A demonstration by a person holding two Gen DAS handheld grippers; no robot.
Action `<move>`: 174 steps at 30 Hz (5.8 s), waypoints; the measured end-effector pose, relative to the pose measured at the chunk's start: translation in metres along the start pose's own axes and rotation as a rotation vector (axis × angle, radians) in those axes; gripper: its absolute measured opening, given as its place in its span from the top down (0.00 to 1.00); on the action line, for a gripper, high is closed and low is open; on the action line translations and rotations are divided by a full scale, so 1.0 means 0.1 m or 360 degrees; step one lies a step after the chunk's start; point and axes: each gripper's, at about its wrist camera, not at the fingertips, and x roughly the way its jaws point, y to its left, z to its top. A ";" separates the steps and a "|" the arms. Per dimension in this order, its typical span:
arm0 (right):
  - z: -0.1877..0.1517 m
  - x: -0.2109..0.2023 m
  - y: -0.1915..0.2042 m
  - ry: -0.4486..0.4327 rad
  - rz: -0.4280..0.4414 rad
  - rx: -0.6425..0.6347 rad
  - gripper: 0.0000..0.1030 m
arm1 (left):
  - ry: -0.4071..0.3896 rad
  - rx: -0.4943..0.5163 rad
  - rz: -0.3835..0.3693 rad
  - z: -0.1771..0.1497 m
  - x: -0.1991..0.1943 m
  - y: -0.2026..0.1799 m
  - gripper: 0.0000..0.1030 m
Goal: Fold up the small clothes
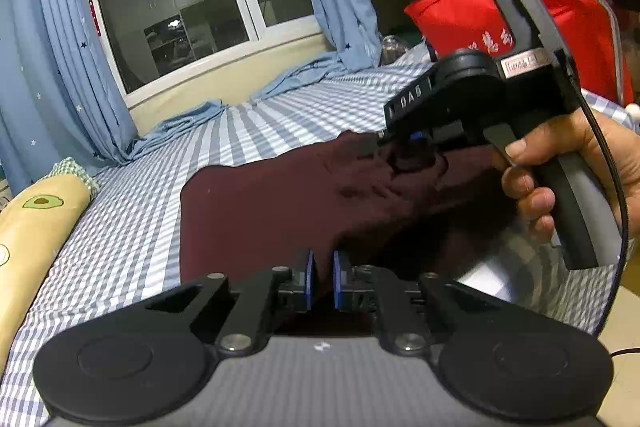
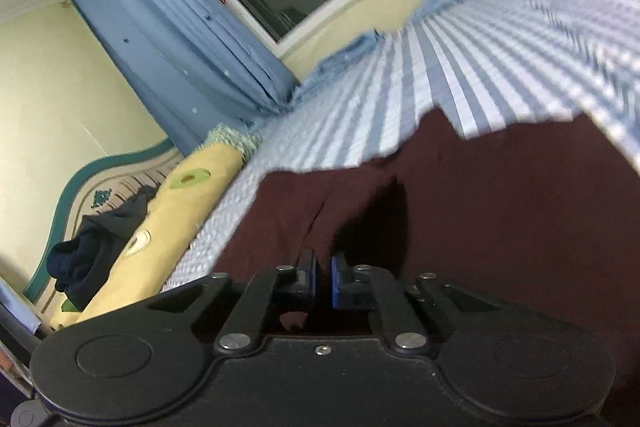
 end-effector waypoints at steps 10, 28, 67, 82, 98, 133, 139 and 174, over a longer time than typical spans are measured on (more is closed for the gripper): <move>0.53 -0.60 0.06 -0.0251 -0.0091 -0.0235 0.95 | -0.0127 0.0033 -0.0137 0.37 0.04 -0.36 0.93; 0.25 -0.93 -0.87 -0.0134 -0.0467 -0.0040 0.95 | 0.0046 -0.0069 -0.0416 0.30 0.36 -0.77 0.89; -0.27 -0.58 -0.44 -0.0045 -0.0803 -0.0676 0.27 | 0.0158 -0.0425 0.0163 -0.21 0.43 0.30 0.36; -0.39 -0.60 -0.67 -0.0102 -0.0784 -0.0528 0.12 | 0.0203 -0.0623 0.0086 -0.43 0.30 0.46 0.20; -0.44 -0.59 -0.60 -0.0150 -0.0888 -0.0613 0.01 | 0.0099 -0.0987 -0.0032 -0.02 0.12 0.84 0.01; -0.61 -0.63 -0.63 -0.0282 -0.0869 -0.0666 0.01 | 0.0302 -0.0996 -0.0091 -0.15 0.89 0.58 0.00; -0.67 -0.66 -0.65 -0.0337 -0.0883 -0.0648 0.01 | 0.0275 -0.1102 -0.0125 -0.32 0.89 0.58 0.00; 0.21 -0.24 -1.12 0.0083 -0.0364 -0.0415 0.19 | 0.0257 -0.1074 -0.0090 -0.40 0.93 0.47 0.00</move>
